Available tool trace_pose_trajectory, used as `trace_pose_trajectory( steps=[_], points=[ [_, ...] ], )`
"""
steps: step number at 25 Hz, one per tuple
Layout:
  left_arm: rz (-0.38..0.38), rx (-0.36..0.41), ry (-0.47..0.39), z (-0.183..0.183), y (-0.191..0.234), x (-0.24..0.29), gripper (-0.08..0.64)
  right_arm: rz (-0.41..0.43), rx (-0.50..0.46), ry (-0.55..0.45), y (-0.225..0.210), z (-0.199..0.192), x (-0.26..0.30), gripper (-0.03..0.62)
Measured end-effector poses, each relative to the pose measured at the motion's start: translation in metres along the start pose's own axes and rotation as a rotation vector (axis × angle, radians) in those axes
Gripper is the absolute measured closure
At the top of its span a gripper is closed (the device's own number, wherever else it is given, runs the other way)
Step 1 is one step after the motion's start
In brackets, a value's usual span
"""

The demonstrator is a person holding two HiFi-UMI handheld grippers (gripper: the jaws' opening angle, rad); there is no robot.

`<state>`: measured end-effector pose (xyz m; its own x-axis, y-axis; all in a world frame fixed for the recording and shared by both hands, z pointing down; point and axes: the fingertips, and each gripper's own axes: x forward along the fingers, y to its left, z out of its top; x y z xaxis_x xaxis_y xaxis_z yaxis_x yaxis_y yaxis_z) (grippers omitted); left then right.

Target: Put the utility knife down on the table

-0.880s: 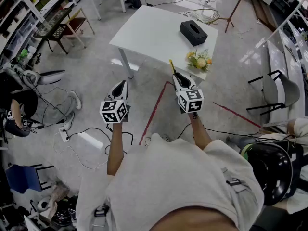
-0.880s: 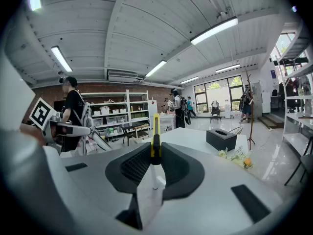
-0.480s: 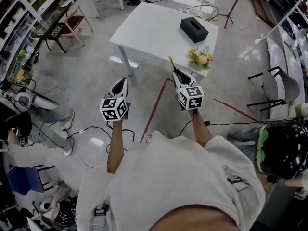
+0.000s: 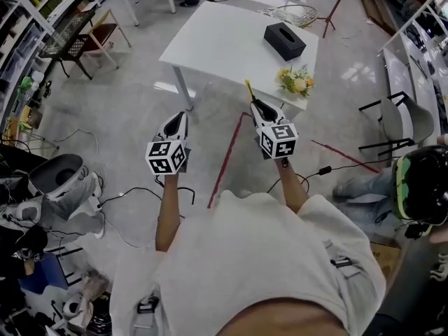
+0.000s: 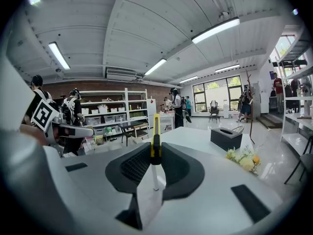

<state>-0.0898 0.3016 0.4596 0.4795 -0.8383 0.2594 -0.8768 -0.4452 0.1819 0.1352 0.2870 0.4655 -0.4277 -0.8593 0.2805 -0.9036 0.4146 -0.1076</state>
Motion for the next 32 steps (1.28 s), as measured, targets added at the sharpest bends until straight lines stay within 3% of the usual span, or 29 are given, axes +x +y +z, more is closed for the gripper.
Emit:
trace_pose_trajectory(
  steps=[9,32],
  points=[
    [-0.028,-0.008,0.015,0.001,0.024,0.031,0.54,-0.016,0.007,0.011,-0.003,-0.001,0.032,0.509],
    [0.011,-0.005,0.021,0.065,0.085,0.218,0.54,0.043,0.001,0.011,-0.111,0.062,0.207,0.509]
  ],
)
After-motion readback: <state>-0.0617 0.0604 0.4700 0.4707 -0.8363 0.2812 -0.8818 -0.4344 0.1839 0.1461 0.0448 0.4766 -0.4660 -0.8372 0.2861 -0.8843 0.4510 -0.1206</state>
